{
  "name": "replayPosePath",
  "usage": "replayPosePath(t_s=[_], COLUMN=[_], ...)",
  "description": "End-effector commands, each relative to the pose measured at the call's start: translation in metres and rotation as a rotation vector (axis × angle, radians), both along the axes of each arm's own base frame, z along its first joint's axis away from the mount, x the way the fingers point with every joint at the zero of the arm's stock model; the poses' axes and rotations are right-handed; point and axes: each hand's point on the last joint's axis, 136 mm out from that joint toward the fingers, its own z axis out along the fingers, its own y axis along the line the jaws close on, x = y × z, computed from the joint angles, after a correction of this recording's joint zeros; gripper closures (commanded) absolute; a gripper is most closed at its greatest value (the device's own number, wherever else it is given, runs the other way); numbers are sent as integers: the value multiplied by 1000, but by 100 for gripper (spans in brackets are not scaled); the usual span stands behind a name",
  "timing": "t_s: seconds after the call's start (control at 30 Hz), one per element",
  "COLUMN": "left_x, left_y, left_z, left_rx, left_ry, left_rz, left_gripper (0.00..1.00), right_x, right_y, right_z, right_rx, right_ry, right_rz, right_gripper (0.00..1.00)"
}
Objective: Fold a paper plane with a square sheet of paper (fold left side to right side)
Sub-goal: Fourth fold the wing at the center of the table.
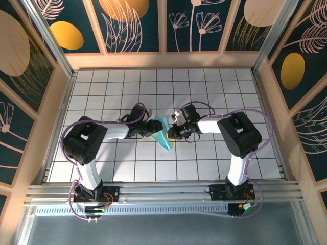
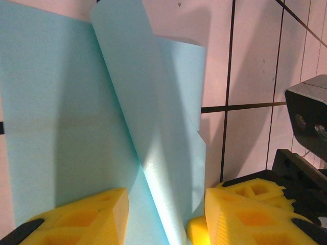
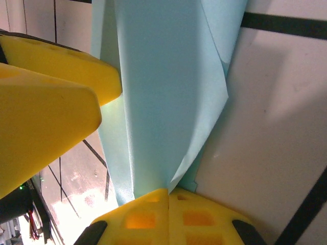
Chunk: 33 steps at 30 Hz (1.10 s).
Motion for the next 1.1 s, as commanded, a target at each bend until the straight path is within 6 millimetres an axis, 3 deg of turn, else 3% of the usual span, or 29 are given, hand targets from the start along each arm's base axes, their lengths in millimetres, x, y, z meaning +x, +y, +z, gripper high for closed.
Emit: replayPosePath(t_s=[0.0,0.33,0.73,1.07], left_x=[-6,-8,-9,-8], left_y=[12,13,15,15], left_z=[-20,-26,-27,-27], left_rx=[76,83,90,92], left_ry=[37,49,49,50], left_rz=[12,14,15,16], left_gripper=[56,57,57,57], right_x=[-8,-9,-14,-17], right_y=[-1,12,7,3], right_z=[-6,27,1,-4], right_rx=[-14,95,33,9], right_ry=[38,6,56,62], right_rz=[-3,30,12,2], right_gripper=[100,100,100,100])
